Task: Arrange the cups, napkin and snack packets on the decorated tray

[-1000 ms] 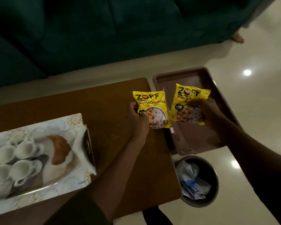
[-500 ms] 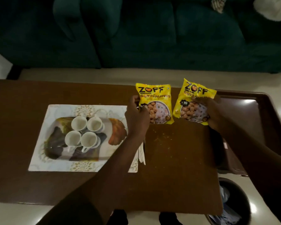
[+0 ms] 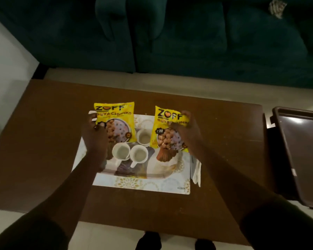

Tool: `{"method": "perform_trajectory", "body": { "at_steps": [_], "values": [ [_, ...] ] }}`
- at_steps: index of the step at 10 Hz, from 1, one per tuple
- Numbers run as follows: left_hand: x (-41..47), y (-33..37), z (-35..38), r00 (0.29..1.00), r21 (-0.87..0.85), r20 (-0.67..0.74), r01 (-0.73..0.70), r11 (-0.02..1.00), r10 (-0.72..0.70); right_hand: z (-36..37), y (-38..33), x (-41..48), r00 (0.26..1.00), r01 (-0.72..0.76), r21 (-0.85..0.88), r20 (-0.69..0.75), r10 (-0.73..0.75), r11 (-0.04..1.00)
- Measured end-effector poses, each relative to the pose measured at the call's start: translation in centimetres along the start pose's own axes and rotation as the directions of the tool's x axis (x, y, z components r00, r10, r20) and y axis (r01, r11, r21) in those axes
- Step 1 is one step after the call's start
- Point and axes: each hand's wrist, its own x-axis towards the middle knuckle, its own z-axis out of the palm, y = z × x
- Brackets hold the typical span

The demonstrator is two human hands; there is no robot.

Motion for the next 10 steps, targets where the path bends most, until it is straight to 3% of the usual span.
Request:
{"method": "perform_trajectory", "body": {
  "at_steps": [1, 3, 5, 7, 8, 9, 10],
  "values": [
    [2.5, -3.3, -3.1, 0.997, 0.038, 0.002, 0.071, 0.997, -0.072, 1.4, 2.2, -0.2, 0.994, -0.013, -0.129, -0.105, -0.001, 0.991],
    [4.3, -8.0, -5.2, 0.991, 0.091, 0.029, 0.129, 0.987, -0.132, 2.5, 5.0, -0.6, 0.984, -0.033, -0.350, -0.178, -0.031, 0.936],
    [4.6, -10.3, -3.7, 0.976, 0.119, 0.111, 0.172, 0.978, -0.185, 3.4, 7.0, -1.2, 0.981, 0.030, -0.427, -0.161, -0.109, 0.904],
    [4.4, -11.6, -2.8, 0.967, 0.188, 0.194, 0.131, 0.973, -0.167, 4.8, 8.1, -1.4, 0.990, 0.000, -0.523, -0.121, -0.074, 0.852],
    [3.8, -11.5, -2.7, 0.983, 0.257, 0.174, 0.016, 0.966, -0.063, 5.0, 7.9, -1.7, 0.982, -0.040, -0.573, -0.174, -0.074, 0.819],
    [2.9, -10.4, -3.0, 0.988, 0.370, 0.137, -0.119, 0.922, 0.073, 4.4, 7.0, -2.6, 0.955, -0.008, -0.668, -0.226, -0.193, 0.744],
    [2.1, -8.8, -3.1, 0.975, 0.479, 0.119, -0.223, 0.849, 0.189, 3.6, 5.7, -3.0, 0.915, 0.115, -0.695, -0.205, -0.348, 0.710]
  ]
}}
